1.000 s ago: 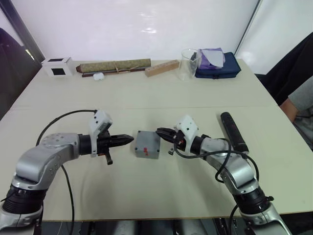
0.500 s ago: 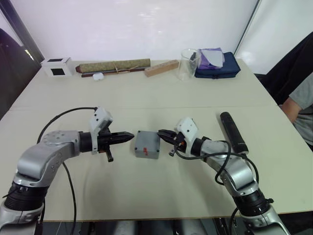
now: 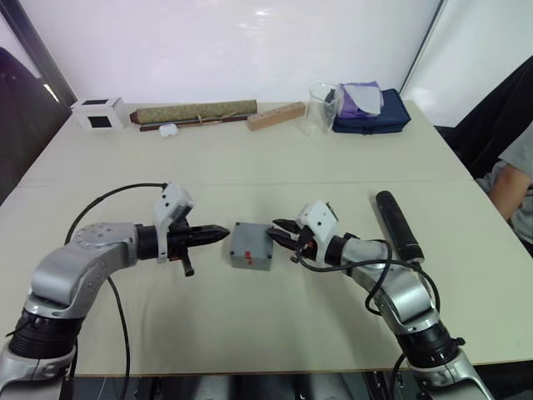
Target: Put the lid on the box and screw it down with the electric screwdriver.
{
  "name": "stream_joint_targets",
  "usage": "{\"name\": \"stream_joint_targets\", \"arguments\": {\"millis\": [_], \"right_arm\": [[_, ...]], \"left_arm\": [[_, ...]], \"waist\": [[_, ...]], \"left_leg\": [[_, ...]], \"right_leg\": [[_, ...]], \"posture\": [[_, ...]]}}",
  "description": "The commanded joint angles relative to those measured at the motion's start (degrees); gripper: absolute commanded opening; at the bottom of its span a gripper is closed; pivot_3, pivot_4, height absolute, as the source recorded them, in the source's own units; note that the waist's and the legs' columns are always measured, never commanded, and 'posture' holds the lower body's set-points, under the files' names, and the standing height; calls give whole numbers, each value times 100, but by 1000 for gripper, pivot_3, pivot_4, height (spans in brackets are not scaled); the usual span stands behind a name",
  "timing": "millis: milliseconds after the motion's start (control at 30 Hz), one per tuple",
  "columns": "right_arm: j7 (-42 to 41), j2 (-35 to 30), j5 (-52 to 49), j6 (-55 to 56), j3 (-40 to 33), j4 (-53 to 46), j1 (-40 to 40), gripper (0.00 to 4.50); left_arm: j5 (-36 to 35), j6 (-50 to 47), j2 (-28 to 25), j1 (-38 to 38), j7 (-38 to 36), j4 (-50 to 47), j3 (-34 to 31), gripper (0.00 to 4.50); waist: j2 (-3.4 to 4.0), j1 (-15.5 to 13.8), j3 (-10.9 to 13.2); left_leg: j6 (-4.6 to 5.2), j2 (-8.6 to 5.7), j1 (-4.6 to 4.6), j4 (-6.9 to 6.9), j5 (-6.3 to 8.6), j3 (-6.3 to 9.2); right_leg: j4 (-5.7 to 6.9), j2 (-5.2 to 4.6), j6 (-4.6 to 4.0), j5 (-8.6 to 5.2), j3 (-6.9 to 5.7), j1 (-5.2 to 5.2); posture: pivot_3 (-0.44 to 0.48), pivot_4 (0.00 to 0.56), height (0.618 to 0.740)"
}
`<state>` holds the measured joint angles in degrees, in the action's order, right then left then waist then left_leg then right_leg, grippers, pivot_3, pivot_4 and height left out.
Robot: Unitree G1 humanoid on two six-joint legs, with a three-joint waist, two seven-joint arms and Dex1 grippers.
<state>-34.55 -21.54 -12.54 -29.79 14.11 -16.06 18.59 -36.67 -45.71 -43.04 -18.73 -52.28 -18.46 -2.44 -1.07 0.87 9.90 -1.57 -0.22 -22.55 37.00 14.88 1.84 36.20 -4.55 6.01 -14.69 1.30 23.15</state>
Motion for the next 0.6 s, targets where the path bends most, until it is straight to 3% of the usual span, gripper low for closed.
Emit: {"name": "stream_joint_targets", "arguments": {"millis": [33, 167, 367, 467, 600], "right_arm": [[-38, -51, -78, -36, -155, -306, 59, 2933], [-53, -101, -166, -165, -285, -407, 90, 4405], [406, -169, -1121, -1295, -1765, -1117, 433, 4457], [508, -642, -1610, -2169, -2561, -1277, 774, 4457], [416, -1768, -1947, -3501, -3123, -1057, 1335, 4457]], "left_arm": [[-2, 97, 33, -145, -1, -42, -19, 0], [10, 112, 134, -223, 9, -7, 22, 0], [-185, 54, 263, -785, -255, -132, 207, 0], [-293, 28, 202, -1061, -544, -260, 321, 0], [-163, 207, 131, -1379, -936, -298, 616, 0]], "waist": [[0, 0, 0], [0, -1, 0], [1, -17, 7], [3, -24, 8], [12, -8, 16]], "left_leg": [[0, 0, 0, 0, 0, 0], [0, 0, 0, 0, 0, 0], [0, -2, -6, 4, 0, 1], [0, -4, -9, 5, 0, 1], [0, -5, -9, -2, 0, 0]], "right_leg": [[0, 0, 0, 0, 0, 0], [0, 0, 0, 0, 0, 0], [0, -1, 6, 3, 0, -1], [-1, -3, 5, 3, 0, 1], [-5, -2, 2, 2, -2, 3]], "posture": [[0, 150, 740], [0, 150, 740], [0, 150, 740], [0, 150, 740], [0, 150, 740]]}}
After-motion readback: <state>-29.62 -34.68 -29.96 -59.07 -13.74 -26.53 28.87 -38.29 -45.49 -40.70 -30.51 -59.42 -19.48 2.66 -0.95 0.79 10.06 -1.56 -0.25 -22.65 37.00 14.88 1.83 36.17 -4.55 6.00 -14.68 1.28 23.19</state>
